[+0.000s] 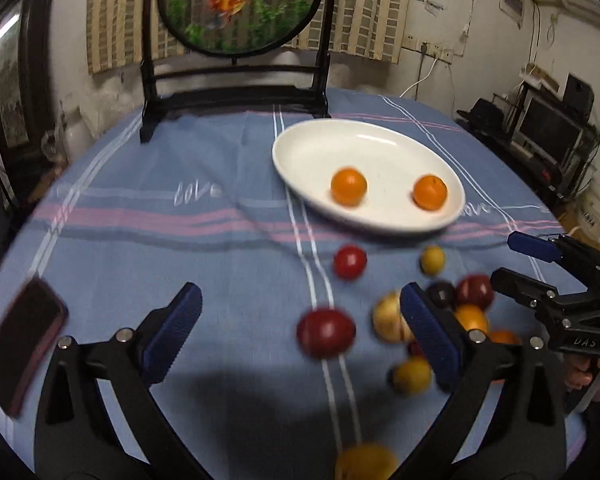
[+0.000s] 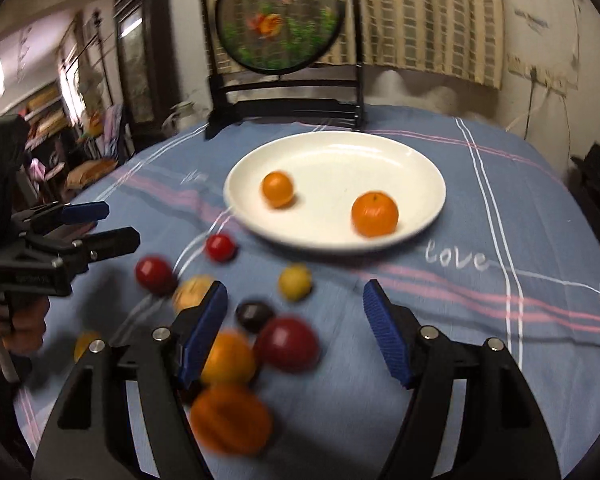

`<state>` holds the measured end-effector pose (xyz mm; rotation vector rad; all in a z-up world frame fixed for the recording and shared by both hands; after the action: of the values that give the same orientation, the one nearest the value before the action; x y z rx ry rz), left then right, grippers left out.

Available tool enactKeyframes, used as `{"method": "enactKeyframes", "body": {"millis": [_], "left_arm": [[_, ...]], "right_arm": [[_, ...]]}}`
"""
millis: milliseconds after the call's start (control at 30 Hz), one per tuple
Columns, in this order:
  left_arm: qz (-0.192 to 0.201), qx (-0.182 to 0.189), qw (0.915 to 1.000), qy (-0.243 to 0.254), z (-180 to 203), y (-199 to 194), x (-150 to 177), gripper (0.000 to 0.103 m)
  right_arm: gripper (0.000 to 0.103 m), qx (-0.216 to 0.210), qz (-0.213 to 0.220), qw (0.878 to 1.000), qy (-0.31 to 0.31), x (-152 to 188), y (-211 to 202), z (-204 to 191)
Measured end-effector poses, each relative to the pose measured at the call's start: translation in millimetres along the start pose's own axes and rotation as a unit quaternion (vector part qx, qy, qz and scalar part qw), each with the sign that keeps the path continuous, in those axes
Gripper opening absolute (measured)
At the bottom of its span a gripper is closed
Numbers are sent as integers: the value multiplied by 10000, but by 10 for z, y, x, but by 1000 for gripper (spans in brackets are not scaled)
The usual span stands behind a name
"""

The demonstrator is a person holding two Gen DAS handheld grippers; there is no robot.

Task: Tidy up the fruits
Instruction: 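Carry both oranges to the white plate and release them, then grasp the yellow pear with the left tool while the right tool grasps a tangerine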

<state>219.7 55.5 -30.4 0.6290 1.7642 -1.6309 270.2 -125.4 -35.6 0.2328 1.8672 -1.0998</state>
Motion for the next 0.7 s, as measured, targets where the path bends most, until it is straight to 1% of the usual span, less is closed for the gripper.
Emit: {"method": "enactKeyframes", "body": {"millis": [33, 67, 100, 200, 233, 300, 367, 433, 533, 700], "left_arm": [[-157, 42, 9998, -117, -65, -14, 132, 101], [-229, 37, 9997, -121, -79, -29, 186, 101], [-232, 47, 9997, -88, -86, -59, 230, 101], [56, 26, 9999, 110, -60, -208, 330, 101], [79, 100, 9998, 173, -45, -241, 382, 101], [-41, 298, 9992, 262, -24, -254, 459, 101], [1, 356, 9991, 247, -48, -266, 448, 101], [20, 380, 9990, 219, -57, -281, 462, 101], [-92, 426, 9987, 280, -20, -255, 479, 101], [-130, 366, 9984, 417, 33, -250, 495, 101]], "right_arm": [[71, -12, -5, 10000, -56, 45, -32, -42], [71, -72, -44, 9999, -137, 107, -66, -108], [71, -117, -88, 9997, -192, 145, -81, -154], [71, -201, -269, 9986, -413, 222, -81, -284], [71, -211, -325, 9981, -472, 238, -71, -310], [71, -209, -290, 9981, -505, 247, -104, -337], [71, -297, -291, 9983, -405, 252, -124, -295], [71, -351, -473, 9979, -266, 292, -88, -259], [71, -307, -793, 9963, -122, 326, 6, -225], [71, -318, -869, 9956, -132, 378, 7, -258]]}}
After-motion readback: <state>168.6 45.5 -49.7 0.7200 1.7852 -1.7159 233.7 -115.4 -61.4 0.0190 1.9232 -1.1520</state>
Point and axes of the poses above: each gripper's, at about its wrist camera, not at the fingertips, and y roughly the way its jaws point, z to its right, x to its underside, the point moved 1 cm from there along y, roughly the way its jaws point, and after that the axes turned 11 degrees about -x, right-handed, at the moved point
